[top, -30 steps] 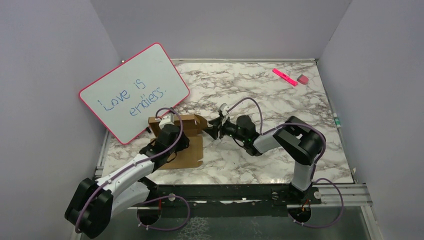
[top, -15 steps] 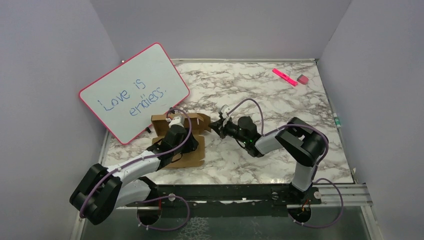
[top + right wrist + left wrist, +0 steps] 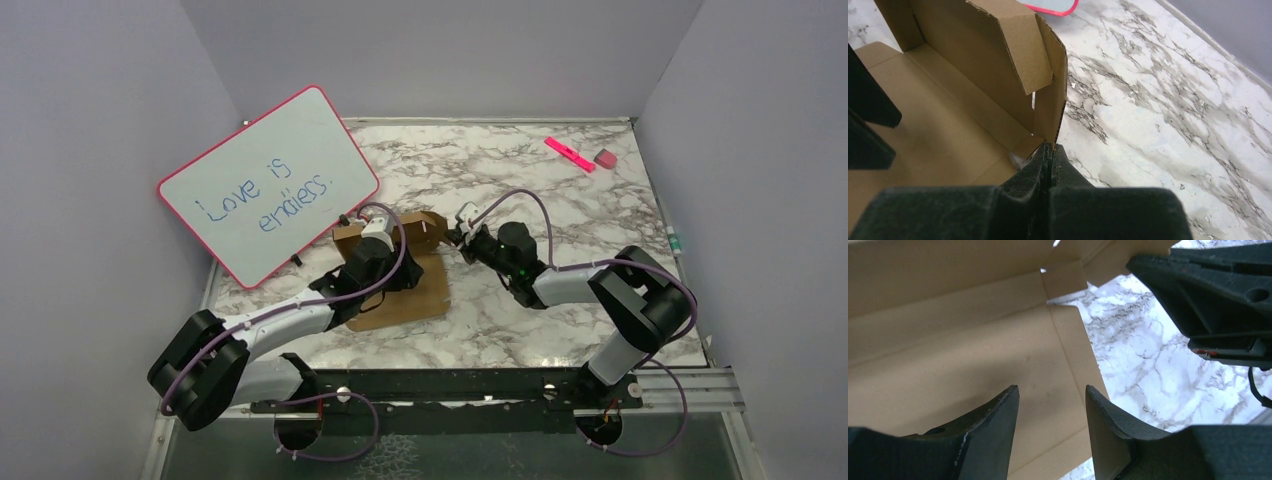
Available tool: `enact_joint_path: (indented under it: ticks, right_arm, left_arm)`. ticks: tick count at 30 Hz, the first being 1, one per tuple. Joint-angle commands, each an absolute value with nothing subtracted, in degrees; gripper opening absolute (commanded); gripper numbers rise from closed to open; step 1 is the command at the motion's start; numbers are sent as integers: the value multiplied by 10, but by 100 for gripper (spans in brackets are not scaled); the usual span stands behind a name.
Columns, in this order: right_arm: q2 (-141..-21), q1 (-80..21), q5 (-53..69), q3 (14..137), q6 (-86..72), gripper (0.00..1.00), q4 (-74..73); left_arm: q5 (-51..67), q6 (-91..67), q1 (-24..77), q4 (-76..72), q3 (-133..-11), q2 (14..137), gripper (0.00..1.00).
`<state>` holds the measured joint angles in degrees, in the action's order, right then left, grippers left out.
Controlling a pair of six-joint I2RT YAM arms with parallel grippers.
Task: Fold the paper box
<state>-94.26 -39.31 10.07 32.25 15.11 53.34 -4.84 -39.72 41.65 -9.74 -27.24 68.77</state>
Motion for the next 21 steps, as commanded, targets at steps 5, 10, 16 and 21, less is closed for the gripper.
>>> enact_joint_path:
  ticks: [5,10,16,21]
  right_arm:
    - [-946,-391,99,317,165,1,509]
    - [-949,-391,96,317,155,1,513]
    - [-948,-391,111,331,108,1,488]
    - [-934,-391,119,334,65,1,468]
  left_arm:
    - [-143,-304,417,-101,-287,732,53]
    - [-161,-288,417,-133,-281,766,53]
    - [-158,-298,417,-154,-284,805,53]
    - [-155,-333,417,-162,-286,843,51]
